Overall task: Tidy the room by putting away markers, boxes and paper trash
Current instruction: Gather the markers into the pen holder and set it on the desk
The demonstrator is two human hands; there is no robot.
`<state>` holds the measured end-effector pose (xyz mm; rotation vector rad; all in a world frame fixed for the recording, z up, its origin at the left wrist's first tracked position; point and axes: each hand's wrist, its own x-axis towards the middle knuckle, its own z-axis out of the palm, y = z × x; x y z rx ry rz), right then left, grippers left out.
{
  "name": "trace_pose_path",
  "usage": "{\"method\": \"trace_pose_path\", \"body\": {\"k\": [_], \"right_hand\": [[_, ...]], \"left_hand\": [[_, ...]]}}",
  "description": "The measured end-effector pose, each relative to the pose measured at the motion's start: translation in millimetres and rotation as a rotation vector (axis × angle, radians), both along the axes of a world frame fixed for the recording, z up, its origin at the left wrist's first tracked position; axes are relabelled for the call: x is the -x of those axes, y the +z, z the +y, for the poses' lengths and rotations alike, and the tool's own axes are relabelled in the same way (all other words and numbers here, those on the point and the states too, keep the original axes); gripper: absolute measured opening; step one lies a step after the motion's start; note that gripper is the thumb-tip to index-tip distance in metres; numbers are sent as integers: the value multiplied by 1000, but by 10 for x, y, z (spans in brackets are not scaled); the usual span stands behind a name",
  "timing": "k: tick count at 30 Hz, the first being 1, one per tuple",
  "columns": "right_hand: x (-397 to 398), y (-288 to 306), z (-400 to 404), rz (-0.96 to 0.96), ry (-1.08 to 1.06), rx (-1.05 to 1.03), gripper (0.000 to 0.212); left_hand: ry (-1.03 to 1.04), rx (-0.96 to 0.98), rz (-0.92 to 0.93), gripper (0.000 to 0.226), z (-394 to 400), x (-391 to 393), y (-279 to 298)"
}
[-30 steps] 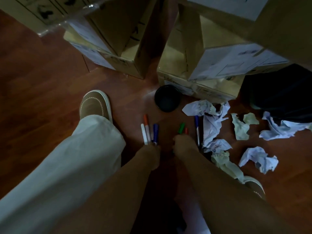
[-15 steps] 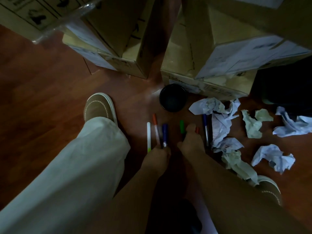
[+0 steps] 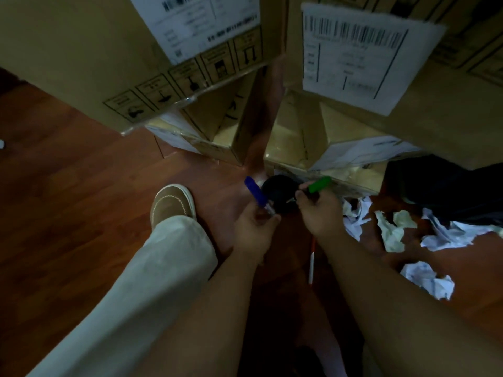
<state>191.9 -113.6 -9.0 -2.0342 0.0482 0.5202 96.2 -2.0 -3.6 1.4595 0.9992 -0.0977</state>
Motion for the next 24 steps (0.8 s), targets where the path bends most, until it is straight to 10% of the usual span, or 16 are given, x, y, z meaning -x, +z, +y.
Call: {"method": "trace_pose_path", "body": {"k": [15,20,24], "right_hand": [[144,-266,-129,60,-126,55,34],[485,-444,-539,100,68,500,19],[699,-542,-603,248,328,639,40]], "left_hand": [[13,-64,33,51,131,-259,-247],[72,-191,136,23,186,85,-219],[-347,-310,406,24,135,498,-379]]}}
